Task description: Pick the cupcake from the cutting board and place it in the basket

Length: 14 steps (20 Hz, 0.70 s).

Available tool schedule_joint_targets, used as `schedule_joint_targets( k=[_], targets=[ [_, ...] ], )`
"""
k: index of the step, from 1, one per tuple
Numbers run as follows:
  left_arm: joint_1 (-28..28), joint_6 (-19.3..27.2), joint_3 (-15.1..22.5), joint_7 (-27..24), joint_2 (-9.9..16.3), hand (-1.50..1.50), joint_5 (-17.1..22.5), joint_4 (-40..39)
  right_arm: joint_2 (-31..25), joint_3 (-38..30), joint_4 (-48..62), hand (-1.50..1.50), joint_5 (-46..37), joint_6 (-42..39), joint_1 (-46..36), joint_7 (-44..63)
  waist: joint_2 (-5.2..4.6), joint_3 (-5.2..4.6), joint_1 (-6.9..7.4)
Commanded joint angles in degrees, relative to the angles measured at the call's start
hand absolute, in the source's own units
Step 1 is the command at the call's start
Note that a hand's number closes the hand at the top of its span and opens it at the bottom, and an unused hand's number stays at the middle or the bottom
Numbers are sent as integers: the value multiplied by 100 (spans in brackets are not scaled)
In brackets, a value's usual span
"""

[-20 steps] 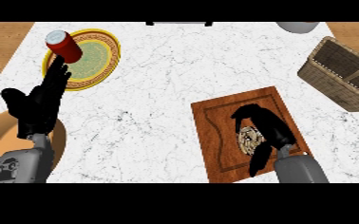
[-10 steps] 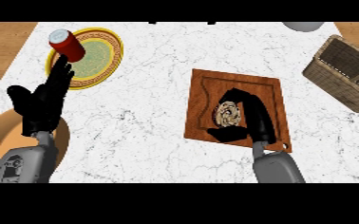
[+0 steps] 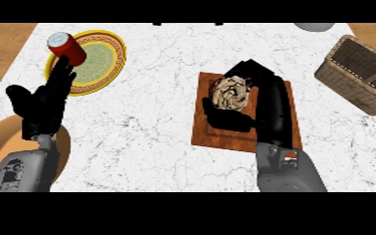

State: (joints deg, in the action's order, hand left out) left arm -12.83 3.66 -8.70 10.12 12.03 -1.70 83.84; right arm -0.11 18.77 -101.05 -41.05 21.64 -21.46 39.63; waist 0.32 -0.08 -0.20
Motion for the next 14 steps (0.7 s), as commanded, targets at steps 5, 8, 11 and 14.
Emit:
schedule_joint_targets(
  k=[5, 8, 11, 14],
  targets=[
    [206, -9, 110, 36, -75, 0, -73, 177, -200, -966, -719, 150, -642, -1209, -1572, 1898, -17, 5, 25],
    [201, 20, 58, -73, -72, 0, -66, 183, -19, -1436, -343, 150, -909, -837, -2352, 2206, -21, 4, 51],
    [267, 32, 82, -214, -102, 0, -123, 137, -370, -1996, 172, 150, -822, -884, -2919, 2012, -32, 4, 60],
    [175, -28, 114, -157, -123, 0, -91, 97, -697, -2402, 625, 150, -582, -927, -3098, 1725, -39, 6, 49]
  ],
)
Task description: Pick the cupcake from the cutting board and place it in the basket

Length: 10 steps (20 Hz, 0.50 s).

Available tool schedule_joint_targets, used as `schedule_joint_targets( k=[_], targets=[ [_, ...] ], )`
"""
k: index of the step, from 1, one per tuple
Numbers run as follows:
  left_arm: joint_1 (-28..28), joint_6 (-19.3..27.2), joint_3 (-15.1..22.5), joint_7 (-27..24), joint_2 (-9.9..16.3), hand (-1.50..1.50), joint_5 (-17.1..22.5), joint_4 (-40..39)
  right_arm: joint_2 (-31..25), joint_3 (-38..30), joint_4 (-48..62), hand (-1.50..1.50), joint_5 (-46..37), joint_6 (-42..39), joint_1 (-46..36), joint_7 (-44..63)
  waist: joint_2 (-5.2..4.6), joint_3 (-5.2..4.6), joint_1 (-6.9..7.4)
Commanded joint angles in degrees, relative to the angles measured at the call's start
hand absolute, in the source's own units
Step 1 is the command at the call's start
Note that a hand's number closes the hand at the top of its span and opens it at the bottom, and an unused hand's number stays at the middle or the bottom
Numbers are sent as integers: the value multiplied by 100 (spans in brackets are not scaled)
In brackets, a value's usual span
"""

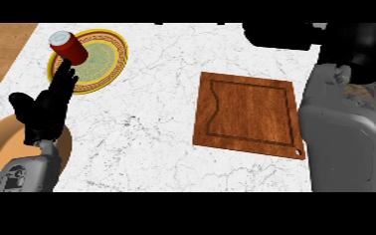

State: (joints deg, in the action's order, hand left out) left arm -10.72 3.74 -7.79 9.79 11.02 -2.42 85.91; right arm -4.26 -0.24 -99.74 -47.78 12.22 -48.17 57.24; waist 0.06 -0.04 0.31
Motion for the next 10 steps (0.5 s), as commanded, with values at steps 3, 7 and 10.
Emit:
schedule_joint_targets(
  k=[3, 7, 10],
  targets=[
    [-42, -102, -130, -52, 73, 0, 115, -111, -789, -924, 1037, 150, 200, -381, -1050, 114, -13, 1, 20],
    [-508, -35, -142, 39, 113, 0, 33, -458, -1068, -927, 1978, 150, 74, -302, -1368, -187, -25, 1, 16],
    [38, -114, -76, -494, -7, 0, 7, -413, -1513, -1055, 2187, 150, 247, -784, -1606, -189, -10, -1, 11]
  ],
)
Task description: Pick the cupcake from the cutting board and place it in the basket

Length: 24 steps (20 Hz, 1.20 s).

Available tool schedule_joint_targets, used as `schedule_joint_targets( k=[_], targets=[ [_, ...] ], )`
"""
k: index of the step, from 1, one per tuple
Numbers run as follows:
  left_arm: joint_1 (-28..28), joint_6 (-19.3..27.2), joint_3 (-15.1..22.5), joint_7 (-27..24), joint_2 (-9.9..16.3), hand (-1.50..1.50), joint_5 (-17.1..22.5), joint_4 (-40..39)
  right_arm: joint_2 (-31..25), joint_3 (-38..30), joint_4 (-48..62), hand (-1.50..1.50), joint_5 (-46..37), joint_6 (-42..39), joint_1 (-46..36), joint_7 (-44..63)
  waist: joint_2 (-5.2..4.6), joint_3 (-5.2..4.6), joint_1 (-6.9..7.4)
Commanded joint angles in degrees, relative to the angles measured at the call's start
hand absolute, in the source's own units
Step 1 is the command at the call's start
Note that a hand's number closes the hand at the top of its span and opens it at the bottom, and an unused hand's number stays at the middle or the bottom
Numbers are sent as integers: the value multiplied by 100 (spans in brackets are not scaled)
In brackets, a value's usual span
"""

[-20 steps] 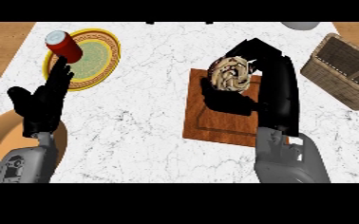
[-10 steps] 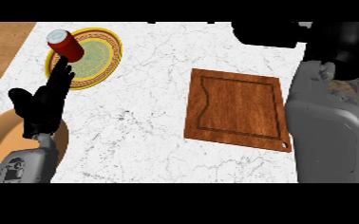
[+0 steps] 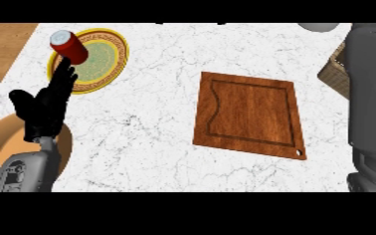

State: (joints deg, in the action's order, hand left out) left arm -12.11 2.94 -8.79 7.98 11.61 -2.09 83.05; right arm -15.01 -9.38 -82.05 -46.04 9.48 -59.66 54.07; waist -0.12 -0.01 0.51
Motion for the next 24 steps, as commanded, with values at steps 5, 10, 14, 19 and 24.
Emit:
schedule_joint_targets(
  k=[5, 10, 14, 19, 24],
  targets=[
    [-146, -27, -13, -21, -13, 0, 7, -134, -489, -220, 1619, 150, 10, 29, -379, -614, -15, -3, 23],
    [214, -3, 116, -40, -124, 0, -78, 109, -971, -628, 2091, 150, 384, -215, -202, -1032, -2, 0, 9],
    [614, -69, 108, -2, -104, 0, -6, 664, -1010, -613, 2586, 150, 194, 70, -135, -1113, 5, 1, 48],
    [202, -221, -165, 208, 145, 0, 175, 367, -1264, -877, 2947, 150, 512, 229, 138, -1820, 3, 1, 6],
    [-230, -18, 6, 198, -39, 0, -38, -25, -1629, -1341, 3440, 150, 1141, -30, 67, -2530, -16, 3, -5]
  ],
)
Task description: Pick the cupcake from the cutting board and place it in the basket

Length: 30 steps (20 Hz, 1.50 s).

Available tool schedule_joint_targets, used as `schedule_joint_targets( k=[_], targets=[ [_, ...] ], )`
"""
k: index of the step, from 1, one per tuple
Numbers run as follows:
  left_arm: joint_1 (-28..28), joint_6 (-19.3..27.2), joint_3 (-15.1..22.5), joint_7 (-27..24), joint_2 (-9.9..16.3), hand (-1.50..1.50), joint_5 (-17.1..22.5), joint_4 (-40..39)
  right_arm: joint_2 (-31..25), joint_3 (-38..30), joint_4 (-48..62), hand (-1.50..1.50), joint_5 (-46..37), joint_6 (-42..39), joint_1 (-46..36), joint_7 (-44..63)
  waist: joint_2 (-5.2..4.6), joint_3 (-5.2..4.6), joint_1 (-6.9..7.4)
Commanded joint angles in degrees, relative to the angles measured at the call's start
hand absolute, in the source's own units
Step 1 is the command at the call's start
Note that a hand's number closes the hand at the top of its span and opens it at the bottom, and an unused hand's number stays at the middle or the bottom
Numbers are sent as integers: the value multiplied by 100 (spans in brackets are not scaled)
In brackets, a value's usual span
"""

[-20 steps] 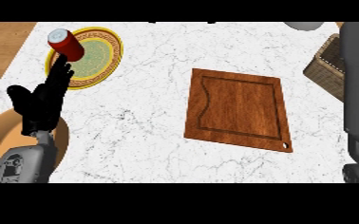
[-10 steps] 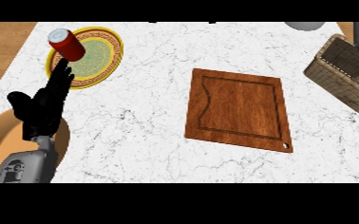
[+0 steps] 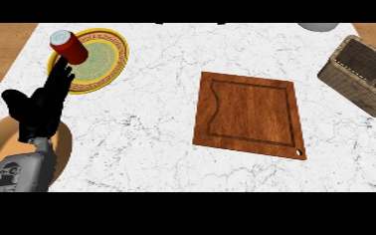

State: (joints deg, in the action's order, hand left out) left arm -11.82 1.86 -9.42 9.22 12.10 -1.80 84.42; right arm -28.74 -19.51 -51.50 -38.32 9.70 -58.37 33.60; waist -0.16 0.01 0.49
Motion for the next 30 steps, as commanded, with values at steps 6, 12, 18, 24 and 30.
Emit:
schedule_joint_targets(
  k=[6, 12, 18, 24, 30],
  targets=[
    [30, 89, 46, 121, -57, 0, -54, 212, -988, 1278, 239, 150, -1169, -705, 448, -1155, -27, -31, -5],
    [-5, 113, 112, 156, -152, 0, -77, 107, -1459, 1655, 622, 150, -1829, -369, 358, -1856, -26, -2, 68],
    [106, 191, 259, 66, -256, 0, -236, 228, -1328, 1567, 1802, 150, -2151, -79, -484, -2132, -32, -1, 116],
    [-61, 79, 93, 13, -157, 0, -95, 6, -1415, 1558, 2127, 150, -2276, -681, -646, -1924, -13, -3, 40],
    [54, 177, 219, 141, -299, 0, -156, 258, -1172, 1605, 2668, 150, -2354, -1087, -654, -1941, -11, -1, 63]
  ],
)
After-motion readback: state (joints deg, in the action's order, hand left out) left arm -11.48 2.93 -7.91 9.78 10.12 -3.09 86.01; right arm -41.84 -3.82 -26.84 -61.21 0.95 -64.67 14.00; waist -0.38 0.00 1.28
